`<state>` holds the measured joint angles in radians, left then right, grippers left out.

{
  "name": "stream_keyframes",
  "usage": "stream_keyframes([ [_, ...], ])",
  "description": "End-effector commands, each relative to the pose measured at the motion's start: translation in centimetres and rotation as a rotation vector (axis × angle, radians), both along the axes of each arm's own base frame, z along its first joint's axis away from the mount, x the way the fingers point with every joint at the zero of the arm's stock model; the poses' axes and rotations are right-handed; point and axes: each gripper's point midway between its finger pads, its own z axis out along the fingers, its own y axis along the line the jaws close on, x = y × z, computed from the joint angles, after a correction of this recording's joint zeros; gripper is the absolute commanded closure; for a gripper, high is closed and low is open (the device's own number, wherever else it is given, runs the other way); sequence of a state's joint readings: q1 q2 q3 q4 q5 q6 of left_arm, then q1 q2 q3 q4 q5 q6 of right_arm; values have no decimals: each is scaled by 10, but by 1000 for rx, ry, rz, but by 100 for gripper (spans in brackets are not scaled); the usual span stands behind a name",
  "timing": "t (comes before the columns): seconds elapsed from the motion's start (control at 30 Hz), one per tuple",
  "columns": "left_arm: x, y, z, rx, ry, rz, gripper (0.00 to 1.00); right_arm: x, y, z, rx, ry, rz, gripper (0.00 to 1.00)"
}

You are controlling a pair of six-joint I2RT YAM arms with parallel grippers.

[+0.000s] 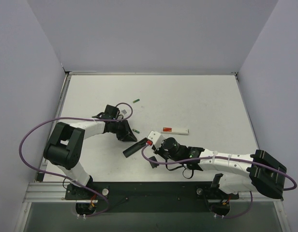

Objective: Unload the batteries from the remote control

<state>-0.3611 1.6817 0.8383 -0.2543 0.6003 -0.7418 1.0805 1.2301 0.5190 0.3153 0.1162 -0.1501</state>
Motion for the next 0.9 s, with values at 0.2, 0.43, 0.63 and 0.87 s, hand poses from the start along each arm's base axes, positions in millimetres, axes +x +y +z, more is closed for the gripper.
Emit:
stream_keyframes([
  [0.2,12,-5,20,1,-79,-11,81,-8,-6,-13,21,33,-19,100],
  [0.43,15,-6,16,24,-87,-13,81,-4,-3,-6,21,28,-17,100],
  [0.63,66,-25,39,18,-208,24,81,5,-17,37,90,45,-155,100],
  [0.87,113,-84,64,-81,-339,-36,81,18,-82,46,11,-35,-399,100],
])
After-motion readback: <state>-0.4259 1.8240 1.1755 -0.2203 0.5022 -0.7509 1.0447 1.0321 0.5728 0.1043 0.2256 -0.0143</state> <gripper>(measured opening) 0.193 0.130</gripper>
